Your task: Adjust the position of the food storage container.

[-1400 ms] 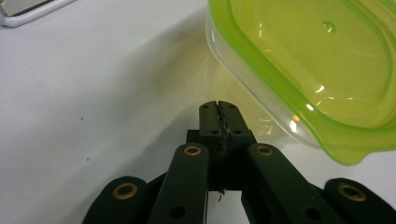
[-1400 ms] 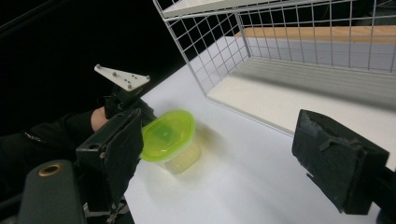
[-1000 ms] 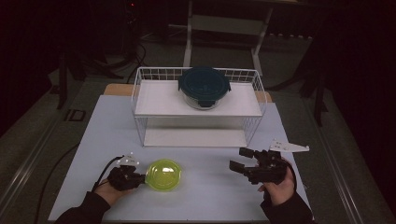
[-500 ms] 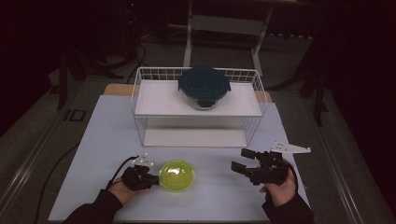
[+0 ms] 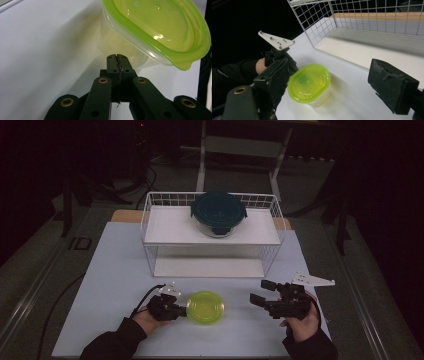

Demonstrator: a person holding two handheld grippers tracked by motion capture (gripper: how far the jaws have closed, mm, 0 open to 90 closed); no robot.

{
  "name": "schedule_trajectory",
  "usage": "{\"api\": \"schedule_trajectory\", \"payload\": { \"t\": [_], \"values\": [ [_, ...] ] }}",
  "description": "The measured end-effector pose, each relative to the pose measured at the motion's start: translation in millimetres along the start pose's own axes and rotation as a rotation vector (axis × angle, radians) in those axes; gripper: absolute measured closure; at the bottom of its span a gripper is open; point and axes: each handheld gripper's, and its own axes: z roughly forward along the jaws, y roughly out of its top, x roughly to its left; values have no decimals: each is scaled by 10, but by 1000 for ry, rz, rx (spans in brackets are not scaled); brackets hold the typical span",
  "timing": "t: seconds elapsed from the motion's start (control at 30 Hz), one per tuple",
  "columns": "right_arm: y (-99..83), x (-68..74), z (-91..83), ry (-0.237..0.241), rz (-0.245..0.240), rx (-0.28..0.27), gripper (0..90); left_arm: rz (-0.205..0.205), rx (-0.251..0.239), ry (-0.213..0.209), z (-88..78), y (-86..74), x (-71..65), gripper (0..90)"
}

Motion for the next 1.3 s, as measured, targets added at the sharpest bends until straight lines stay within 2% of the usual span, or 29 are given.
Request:
{"api": "schedule_trajectory", "payload": {
  "t": [0.43, 0.63, 0.7, 0.97, 1.07, 1.17, 1.3],
  "values": [
    [-9, 4, 24, 1, -7, 8, 173, 29, 25, -33, 222, 119, -96, 887],
    [-11, -1, 19, 0, -4, 5, 174, 24, 13, -24, 233, 143, -95, 886],
    [-9, 0, 20, -1, -6, 6, 175, 6, 9, -28, 254, 160, -94, 886],
    [-8, -1, 24, -5, -8, 6, 175, 10, 10, -41, 292, 189, -110, 884],
    [-6, -3, 22, -5, -8, 5, 175, 22, 12, -25, 248, 177, -110, 875],
    [0, -7, 17, -3, -11, 4, 176, 8, -12, -15, 154, 167, -82, 794],
    [8, -6, 4, -11, -37, -8, 175, -17, -38, 1, -36, 165, -51, 617]
  ]
}}
